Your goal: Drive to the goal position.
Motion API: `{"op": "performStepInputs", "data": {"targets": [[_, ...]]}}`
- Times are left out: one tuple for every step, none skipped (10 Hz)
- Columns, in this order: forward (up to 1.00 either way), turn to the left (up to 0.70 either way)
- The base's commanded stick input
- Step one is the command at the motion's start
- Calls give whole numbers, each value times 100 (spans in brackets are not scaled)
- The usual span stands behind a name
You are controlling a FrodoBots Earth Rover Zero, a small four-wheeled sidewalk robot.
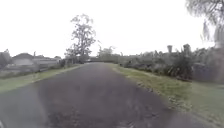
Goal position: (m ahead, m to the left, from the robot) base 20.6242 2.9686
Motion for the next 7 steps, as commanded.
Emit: {"op": "performStepInputs", "data": {"targets": [[70,0],[70,0],[70,0],[70,0],[70,0],[70,0],[70,0]]}}
